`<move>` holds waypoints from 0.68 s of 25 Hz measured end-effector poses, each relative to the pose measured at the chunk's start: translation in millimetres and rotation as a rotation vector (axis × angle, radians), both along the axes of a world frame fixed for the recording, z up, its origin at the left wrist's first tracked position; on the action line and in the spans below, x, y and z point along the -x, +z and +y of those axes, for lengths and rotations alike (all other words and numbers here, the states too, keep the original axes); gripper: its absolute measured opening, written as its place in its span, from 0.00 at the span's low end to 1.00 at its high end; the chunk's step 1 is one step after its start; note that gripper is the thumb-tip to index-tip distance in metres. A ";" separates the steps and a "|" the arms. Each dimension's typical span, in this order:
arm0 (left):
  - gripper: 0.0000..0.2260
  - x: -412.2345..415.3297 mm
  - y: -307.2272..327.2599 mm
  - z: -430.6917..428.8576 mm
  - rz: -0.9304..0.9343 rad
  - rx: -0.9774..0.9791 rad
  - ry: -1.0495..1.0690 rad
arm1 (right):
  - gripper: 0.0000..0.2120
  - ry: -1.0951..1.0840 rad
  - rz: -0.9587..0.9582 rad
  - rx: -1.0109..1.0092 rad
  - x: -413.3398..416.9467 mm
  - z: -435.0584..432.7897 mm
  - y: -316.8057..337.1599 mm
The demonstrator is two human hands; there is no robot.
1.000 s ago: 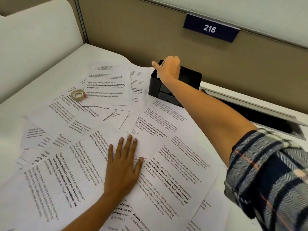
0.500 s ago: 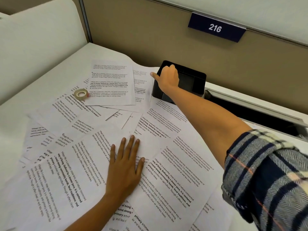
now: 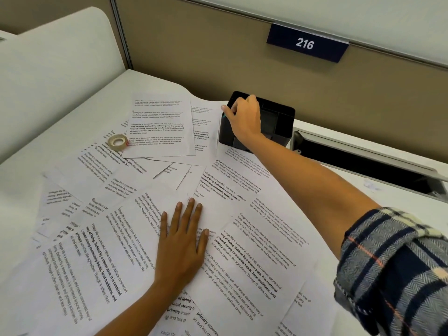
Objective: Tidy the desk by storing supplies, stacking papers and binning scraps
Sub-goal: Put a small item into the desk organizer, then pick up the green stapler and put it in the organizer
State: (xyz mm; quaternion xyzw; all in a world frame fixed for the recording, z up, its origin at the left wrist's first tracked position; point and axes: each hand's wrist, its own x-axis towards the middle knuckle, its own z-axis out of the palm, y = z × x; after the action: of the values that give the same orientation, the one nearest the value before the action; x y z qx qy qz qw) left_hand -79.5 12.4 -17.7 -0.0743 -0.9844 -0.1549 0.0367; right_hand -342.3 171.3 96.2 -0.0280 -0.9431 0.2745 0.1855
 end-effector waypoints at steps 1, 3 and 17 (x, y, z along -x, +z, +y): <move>0.27 -0.4 0.5 0.0 0.004 0.000 0.001 | 0.15 0.014 0.061 0.033 -8.5 2.7 3.1; 0.27 -1.0 0.9 0.3 0.009 0.010 0.000 | 0.13 0.052 0.174 0.094 -32.3 8.1 9.9; 0.27 -9.0 1.9 -4.9 0.058 -0.117 0.029 | 0.08 0.225 0.173 0.127 -255.6 14.3 -8.7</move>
State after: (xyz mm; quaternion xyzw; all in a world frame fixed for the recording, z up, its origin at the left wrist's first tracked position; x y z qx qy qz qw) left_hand -70.5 7.5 -15.8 -0.0620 -0.9732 -0.2094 0.0716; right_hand -86.7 185.5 87.5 0.0901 -0.9016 0.3540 0.2317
